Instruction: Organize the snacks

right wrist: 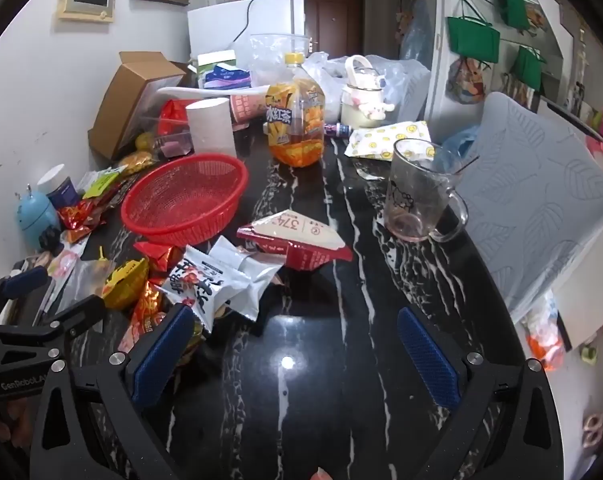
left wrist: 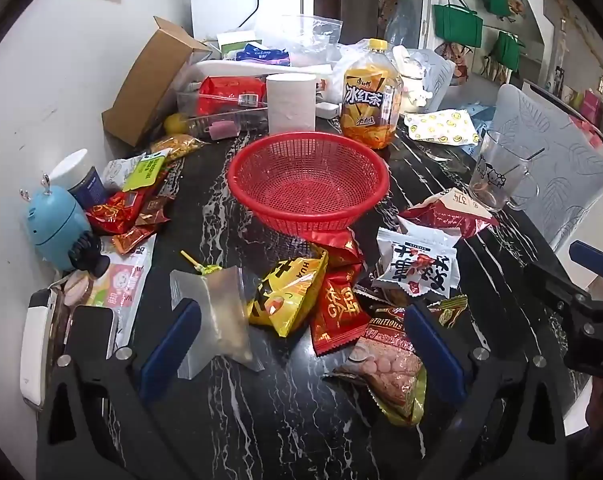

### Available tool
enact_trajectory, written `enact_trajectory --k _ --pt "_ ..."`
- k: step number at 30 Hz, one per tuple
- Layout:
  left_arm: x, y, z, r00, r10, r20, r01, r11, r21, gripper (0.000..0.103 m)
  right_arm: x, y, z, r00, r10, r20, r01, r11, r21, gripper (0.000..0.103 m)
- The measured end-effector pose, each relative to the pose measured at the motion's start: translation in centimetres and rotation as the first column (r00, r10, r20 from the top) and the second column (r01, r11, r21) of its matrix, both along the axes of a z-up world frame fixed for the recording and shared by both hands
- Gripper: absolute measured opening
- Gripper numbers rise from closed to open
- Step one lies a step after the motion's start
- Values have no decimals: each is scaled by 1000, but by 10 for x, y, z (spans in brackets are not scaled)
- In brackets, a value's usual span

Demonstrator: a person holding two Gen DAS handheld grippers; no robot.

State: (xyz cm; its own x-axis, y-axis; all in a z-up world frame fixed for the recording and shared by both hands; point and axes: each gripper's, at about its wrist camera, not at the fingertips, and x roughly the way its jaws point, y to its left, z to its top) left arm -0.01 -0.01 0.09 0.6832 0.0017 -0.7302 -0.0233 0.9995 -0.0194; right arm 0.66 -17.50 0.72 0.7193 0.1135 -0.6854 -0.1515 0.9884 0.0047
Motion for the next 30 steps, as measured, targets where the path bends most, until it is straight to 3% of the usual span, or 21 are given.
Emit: enact_trajectory --k 30 --pt "3 -3 -3 1000 -15 -8 15 1000 17 103 2 1 -3 1000 22 -13 -21 999 24 103"
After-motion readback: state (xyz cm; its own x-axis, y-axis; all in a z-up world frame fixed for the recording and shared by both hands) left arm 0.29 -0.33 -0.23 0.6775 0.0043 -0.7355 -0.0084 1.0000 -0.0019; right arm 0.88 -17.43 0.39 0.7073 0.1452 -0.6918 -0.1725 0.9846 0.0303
